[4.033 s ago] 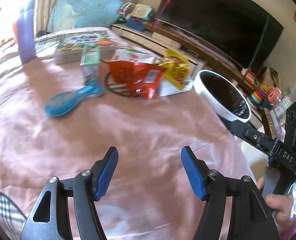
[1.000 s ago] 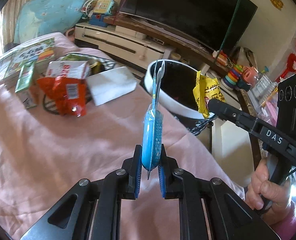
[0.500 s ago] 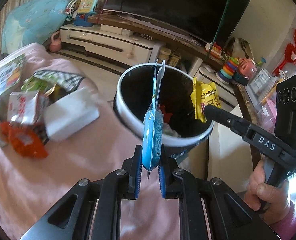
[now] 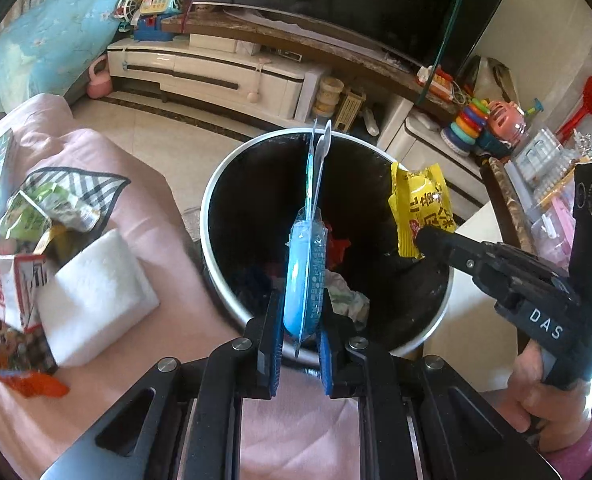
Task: Collect trash
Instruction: 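Carry the blue pack and yellow bag over the bin and open both tools, then grasp the green milk carton with the left tool while the right tool grasps the white foam block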
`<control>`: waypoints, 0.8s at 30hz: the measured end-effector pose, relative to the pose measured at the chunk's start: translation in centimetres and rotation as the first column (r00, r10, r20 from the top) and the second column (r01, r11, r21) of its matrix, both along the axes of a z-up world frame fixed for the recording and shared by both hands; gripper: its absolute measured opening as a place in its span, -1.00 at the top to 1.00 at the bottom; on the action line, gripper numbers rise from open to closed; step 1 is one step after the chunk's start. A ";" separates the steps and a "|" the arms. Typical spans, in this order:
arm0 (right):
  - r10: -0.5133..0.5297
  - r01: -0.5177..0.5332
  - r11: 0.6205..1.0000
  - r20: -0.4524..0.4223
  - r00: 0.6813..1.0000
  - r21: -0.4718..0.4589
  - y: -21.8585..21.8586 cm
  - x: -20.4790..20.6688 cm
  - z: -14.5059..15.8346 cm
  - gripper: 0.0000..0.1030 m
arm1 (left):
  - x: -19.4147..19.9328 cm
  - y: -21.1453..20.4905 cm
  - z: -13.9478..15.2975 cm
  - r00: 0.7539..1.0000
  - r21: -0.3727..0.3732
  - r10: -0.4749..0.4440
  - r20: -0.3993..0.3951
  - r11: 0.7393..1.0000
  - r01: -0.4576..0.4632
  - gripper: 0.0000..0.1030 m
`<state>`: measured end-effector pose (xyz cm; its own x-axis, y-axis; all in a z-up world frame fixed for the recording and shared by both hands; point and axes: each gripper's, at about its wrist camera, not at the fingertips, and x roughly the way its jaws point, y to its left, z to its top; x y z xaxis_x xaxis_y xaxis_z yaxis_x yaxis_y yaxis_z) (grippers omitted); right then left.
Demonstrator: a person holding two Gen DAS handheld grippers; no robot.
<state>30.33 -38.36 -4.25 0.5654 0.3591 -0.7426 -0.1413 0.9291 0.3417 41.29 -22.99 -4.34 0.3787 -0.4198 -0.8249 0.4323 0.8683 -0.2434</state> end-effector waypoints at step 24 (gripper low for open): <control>-0.052 0.050 0.995 0.020 0.998 0.087 -0.2 -2.5 0.7 -0.49 | -8.2 6.8 -1.2 0.985 -0.066 0.169 0.040 0.984 -0.166 -0.12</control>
